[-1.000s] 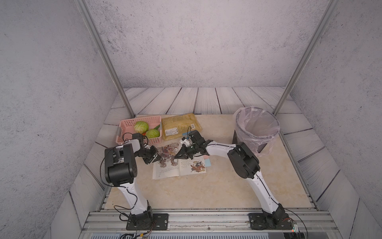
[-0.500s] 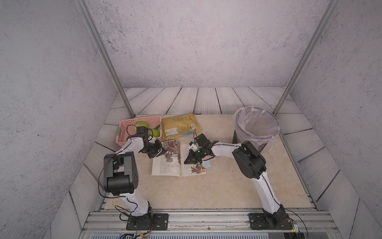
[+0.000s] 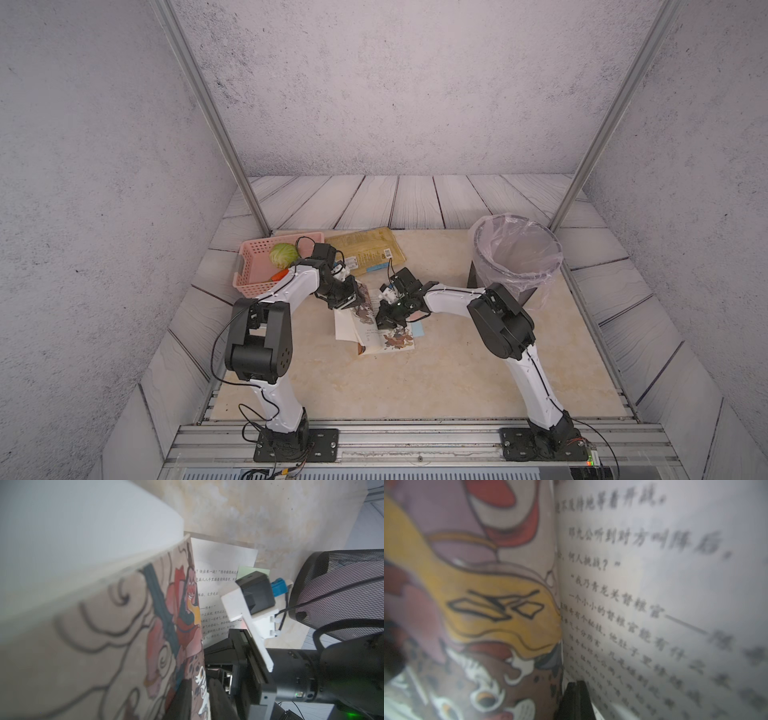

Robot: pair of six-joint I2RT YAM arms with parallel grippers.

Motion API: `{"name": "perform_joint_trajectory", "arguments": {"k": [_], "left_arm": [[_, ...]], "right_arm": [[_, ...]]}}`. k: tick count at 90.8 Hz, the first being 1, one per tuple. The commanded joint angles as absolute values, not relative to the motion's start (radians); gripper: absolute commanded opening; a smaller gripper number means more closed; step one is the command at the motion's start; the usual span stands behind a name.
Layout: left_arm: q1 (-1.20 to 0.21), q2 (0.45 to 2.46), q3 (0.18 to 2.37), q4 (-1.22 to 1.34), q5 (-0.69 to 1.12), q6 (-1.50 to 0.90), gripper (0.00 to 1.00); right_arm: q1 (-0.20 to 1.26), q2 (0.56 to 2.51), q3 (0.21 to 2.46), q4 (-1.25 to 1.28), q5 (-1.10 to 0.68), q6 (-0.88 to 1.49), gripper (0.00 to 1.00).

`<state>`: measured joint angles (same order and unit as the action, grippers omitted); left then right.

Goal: Peel off the used sticky note
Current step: Turn the page of the book at the center of the board.

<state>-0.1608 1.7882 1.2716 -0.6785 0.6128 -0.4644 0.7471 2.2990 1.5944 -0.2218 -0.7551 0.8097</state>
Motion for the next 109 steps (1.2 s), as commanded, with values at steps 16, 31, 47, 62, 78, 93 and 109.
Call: {"name": "perform_joint_trajectory", "arguments": {"k": [16, 31, 47, 62, 78, 93, 109], "left_arm": [[-0.117, 1.69, 1.335, -0.792, 0.544, -0.38, 0.22], [-0.056, 1.622, 1.293, -0.808, 0.501, -0.347, 0.22], [0.013, 1.564, 1.246, -0.793, 0.518, -0.346, 0.23], [0.029, 1.532, 1.244, -0.789, 0.563, -0.358, 0.24], [0.029, 1.525, 1.203, -0.729, 0.63, -0.401, 0.26], [0.029, 1.621, 1.157, -0.646, 0.661, -0.469, 0.25], [0.071, 1.729, 1.179, -0.638, 0.67, -0.515, 0.22]], "right_arm": [[0.784, 2.255, 1.735, -0.328, -0.737, 0.789, 0.0], [0.811, 2.332, 1.838, -0.351, -0.762, 0.798, 0.0], [0.842, 2.431, 1.961, -0.39, -0.763, 0.798, 0.0], [0.863, 2.544, 2.052, -0.401, -0.763, 0.815, 0.0], [0.869, 2.623, 2.094, -0.368, -0.775, 0.849, 0.0], [0.868, 2.643, 2.065, -0.273, -0.808, 0.909, 0.0], [0.868, 2.588, 1.945, -0.155, -0.809, 0.949, 0.0]]}}
